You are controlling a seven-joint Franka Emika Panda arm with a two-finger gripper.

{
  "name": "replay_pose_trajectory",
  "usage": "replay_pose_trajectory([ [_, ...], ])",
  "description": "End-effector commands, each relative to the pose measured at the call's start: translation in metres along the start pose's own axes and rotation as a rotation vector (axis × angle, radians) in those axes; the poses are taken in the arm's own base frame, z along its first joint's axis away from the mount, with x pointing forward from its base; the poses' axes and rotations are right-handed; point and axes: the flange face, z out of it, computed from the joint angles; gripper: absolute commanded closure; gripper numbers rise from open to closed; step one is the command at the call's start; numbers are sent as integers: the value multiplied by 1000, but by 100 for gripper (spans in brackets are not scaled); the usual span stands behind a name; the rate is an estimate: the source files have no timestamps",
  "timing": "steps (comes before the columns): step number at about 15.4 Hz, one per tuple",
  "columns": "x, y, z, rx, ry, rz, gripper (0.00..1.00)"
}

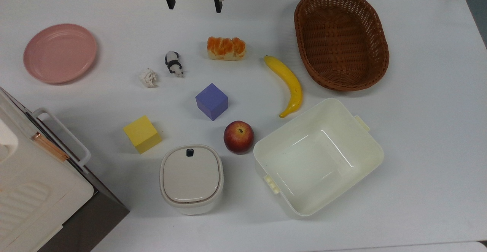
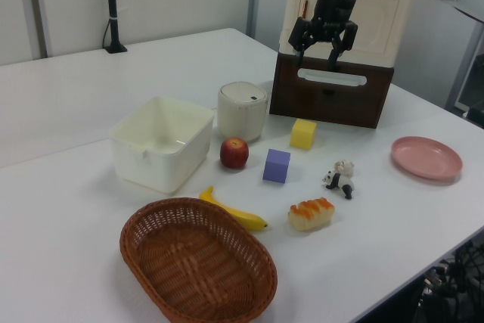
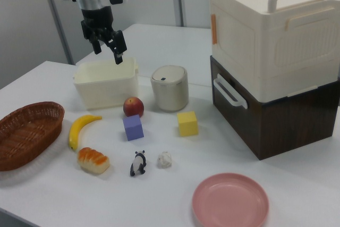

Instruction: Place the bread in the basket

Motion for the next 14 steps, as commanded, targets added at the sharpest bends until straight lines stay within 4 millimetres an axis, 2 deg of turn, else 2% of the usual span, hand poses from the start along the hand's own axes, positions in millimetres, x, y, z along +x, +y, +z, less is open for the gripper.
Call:
replay_pose_trajectory([
  [1, -12, 1, -2, 0, -19, -15, 0],
  [4, -12, -2, 0, 13, -26, 18, 0],
  [6, -16, -6, 9, 1, -48, -12, 0],
  [8, -16, -9, 9, -7, -46, -44, 0],
  [9, -16, -9, 11, -16, -48, -102, 0],
  [11, -22, -12, 26, -40, -90, -360, 0],
  [14, -32, 0, 37, -34, -178, -710, 0],
])
